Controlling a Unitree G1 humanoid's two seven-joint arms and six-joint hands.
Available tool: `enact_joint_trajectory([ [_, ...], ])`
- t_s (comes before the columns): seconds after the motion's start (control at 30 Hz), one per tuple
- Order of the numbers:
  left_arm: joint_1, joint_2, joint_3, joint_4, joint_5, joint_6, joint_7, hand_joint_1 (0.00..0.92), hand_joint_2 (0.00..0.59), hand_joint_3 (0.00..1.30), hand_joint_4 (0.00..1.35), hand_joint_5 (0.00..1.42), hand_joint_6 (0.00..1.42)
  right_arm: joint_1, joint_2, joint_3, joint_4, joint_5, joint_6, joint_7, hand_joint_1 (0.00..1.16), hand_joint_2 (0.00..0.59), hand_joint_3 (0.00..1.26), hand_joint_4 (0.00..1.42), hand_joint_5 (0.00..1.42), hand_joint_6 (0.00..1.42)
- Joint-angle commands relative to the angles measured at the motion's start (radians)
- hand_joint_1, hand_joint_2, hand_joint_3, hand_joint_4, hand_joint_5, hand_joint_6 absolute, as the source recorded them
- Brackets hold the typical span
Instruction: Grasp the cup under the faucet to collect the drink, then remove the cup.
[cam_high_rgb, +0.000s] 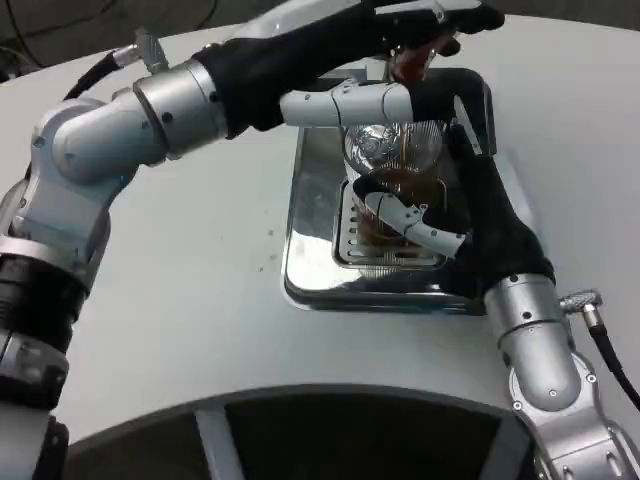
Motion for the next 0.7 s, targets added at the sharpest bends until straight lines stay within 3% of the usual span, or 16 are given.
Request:
enact_joint_trajectory([
  [0.03, 0.046, 0.027, -0.025, 0.014, 0.046, 0.027, -0.045, 0.0, 0.065, 0.15, 0.07, 0.14, 0.06, -0.011, 0.014, 0.008, 0.023, 0.017, -0.035, 0.007, 0.72, 0.221, 0.0, 0.0, 0.0, 0.0],
  [0.37, 0.044, 0.029, -0.026, 0.019, 0.046, 0.026, -0.048, 0.0, 0.069, 0.15, 0.07, 0.14, 0.06, -0.017, 0.016, 0.012, 0.055, 0.026, -0.055, 0.007, 0.72, 0.222, 0.0, 0.0, 0.0, 0.0],
  [0.7, 0.044, 0.035, -0.025, 0.019, 0.045, 0.024, -0.053, 0.0, 0.07, 0.15, 0.07, 0.14, 0.06, -0.029, 0.041, 0.017, 0.094, 0.033, -0.076, 0.003, 0.72, 0.216, 0.0, 0.0, 0.0, 0.0],
])
